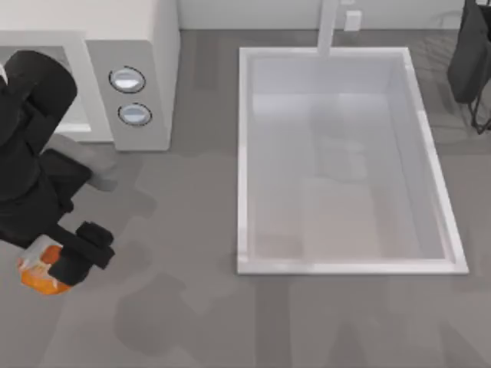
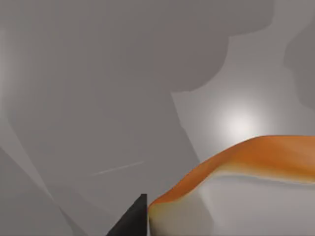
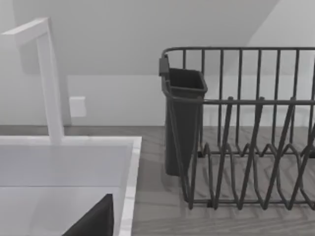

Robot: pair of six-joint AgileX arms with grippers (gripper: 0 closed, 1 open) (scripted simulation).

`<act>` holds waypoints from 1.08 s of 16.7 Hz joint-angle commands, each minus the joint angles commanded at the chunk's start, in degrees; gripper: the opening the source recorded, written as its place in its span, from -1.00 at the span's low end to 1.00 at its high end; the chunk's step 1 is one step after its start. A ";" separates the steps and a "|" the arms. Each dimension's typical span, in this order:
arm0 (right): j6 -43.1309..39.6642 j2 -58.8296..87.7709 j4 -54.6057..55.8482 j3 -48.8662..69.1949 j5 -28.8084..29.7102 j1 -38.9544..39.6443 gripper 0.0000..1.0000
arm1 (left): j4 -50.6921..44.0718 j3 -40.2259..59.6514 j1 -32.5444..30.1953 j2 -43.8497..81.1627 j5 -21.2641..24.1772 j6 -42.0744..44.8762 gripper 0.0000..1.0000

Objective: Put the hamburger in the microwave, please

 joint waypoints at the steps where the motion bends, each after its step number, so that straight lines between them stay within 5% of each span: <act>1: 0.00 0.00 0.00 0.00 0.00 0.00 1.00 | -0.36 0.32 0.01 -0.29 0.00 -0.02 -1.00; 9: 0.00 0.00 0.00 0.00 0.00 0.00 1.00 | 5.66 0.39 1.22 2.14 0.66 -0.19 -1.00; 18: 0.00 0.00 0.00 0.00 0.00 0.00 1.00 | 49.50 -2.08 10.95 17.19 4.17 -4.16 -1.00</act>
